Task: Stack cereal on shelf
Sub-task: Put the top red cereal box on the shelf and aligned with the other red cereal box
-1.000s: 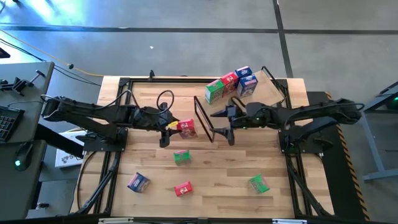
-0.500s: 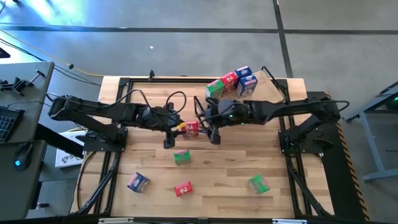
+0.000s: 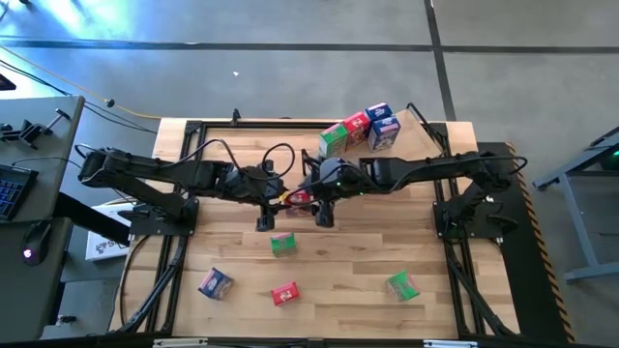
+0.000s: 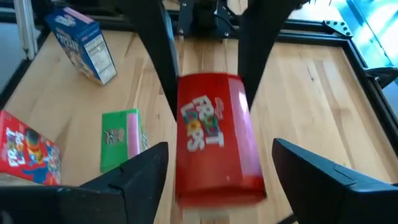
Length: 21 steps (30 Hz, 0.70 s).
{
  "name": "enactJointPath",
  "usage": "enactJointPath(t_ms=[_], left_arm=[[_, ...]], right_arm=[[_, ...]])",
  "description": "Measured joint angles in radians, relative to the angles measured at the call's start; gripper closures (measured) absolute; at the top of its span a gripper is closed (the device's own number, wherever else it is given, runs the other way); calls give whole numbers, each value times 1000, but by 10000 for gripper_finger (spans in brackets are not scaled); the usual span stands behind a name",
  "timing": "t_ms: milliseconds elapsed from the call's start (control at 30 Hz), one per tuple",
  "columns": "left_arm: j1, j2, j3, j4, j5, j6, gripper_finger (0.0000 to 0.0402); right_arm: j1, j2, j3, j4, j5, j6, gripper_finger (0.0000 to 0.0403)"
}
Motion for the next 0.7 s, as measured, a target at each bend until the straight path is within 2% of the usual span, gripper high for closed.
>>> enactJointPath(t_ms=[467, 700], left_arm=[[0, 0, 0, 7, 5, -8, 225], [1, 0, 0, 8, 6, -9, 219]], right_arm=[[-13, 0, 0, -1, -68, 30, 220], [-13, 0, 0, -1, -79, 29, 239]])
